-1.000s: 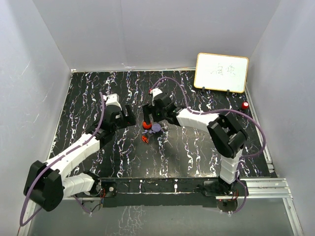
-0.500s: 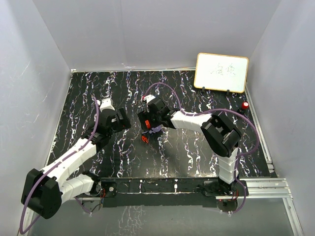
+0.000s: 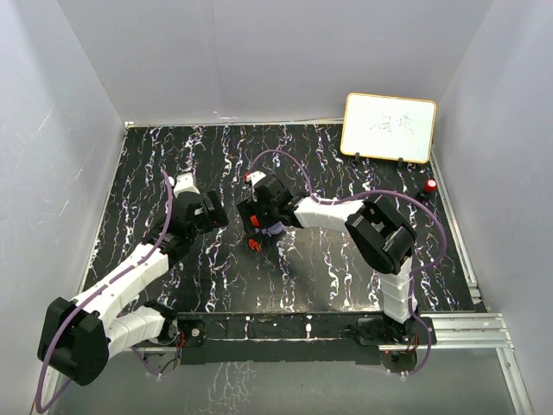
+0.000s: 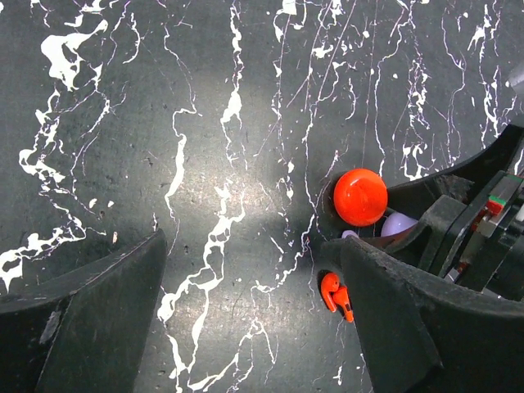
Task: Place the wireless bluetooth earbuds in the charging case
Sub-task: Pick up the charging case at the center of the board.
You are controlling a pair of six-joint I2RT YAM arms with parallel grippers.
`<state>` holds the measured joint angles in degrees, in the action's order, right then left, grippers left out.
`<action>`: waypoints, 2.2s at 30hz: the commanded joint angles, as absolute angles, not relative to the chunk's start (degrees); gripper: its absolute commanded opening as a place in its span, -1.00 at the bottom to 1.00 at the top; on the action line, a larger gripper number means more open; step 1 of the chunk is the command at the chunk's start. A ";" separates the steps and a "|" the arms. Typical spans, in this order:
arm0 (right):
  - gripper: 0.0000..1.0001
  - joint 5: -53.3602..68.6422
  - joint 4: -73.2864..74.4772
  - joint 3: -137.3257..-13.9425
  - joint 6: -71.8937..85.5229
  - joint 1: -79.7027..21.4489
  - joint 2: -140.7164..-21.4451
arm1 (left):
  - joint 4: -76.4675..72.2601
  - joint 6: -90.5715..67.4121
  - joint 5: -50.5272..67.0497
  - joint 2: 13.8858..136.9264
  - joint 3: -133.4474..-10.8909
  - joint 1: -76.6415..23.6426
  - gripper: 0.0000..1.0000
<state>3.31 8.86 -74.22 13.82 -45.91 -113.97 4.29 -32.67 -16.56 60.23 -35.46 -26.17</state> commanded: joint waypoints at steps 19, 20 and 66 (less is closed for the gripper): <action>0.66 -4.97 8.26 -77.80 12.36 -49.90 -112.98 | 4.95 -31.89 -16.97 59.51 -34.98 -24.66 0.72; 0.66 -5.86 8.57 -78.47 11.94 -49.85 -113.61 | 4.92 -31.81 -16.92 59.58 -34.90 -24.57 0.72; -0.39 -4.98 -13.60 -62.23 1.22 -48.23 -106.27 | -6.82 -34.83 6.51 62.16 -32.65 -14.84 0.63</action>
<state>-8.19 -1.45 -70.81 5.85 -49.69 -115.37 -0.99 -33.45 -3.38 61.36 -32.10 -16.29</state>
